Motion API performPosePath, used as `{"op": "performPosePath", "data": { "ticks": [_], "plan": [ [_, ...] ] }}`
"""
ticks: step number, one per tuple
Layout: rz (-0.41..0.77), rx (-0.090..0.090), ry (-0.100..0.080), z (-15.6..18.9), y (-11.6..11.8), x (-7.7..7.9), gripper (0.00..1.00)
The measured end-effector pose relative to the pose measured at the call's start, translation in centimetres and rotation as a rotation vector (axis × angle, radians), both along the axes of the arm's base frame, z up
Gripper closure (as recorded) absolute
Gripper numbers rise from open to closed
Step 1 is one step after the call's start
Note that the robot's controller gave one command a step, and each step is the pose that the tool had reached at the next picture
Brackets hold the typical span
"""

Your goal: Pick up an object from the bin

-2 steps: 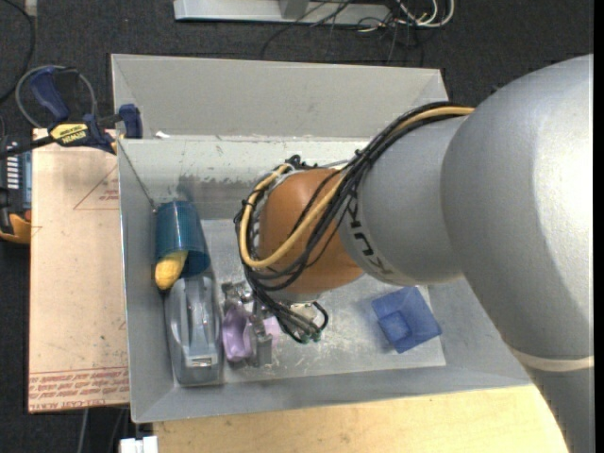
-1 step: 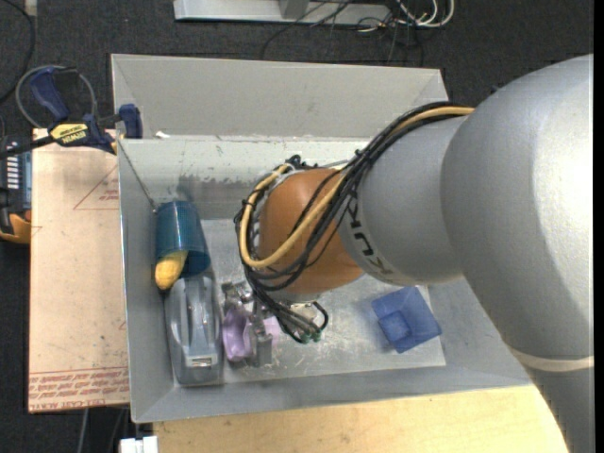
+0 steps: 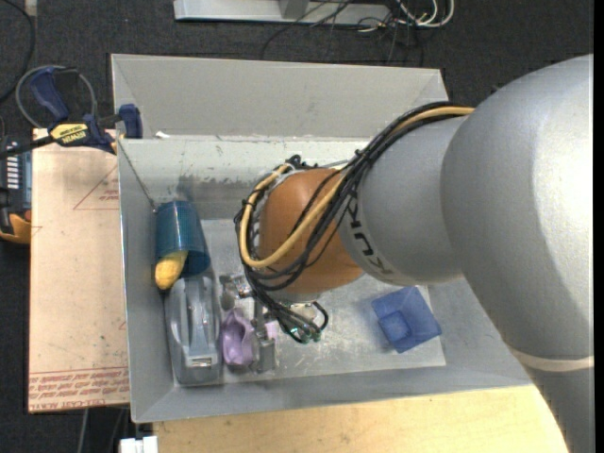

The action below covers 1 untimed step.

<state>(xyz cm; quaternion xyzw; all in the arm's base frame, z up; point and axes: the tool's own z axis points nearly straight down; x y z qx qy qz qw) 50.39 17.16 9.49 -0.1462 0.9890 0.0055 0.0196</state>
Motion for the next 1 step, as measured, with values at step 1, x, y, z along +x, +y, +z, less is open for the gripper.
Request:
{"op": "performPosePath", "data": {
  "ticks": [1],
  "plan": [
    [0.000,0.000,0.000,0.00,-0.01,0.00,1.00]
  ]
}}
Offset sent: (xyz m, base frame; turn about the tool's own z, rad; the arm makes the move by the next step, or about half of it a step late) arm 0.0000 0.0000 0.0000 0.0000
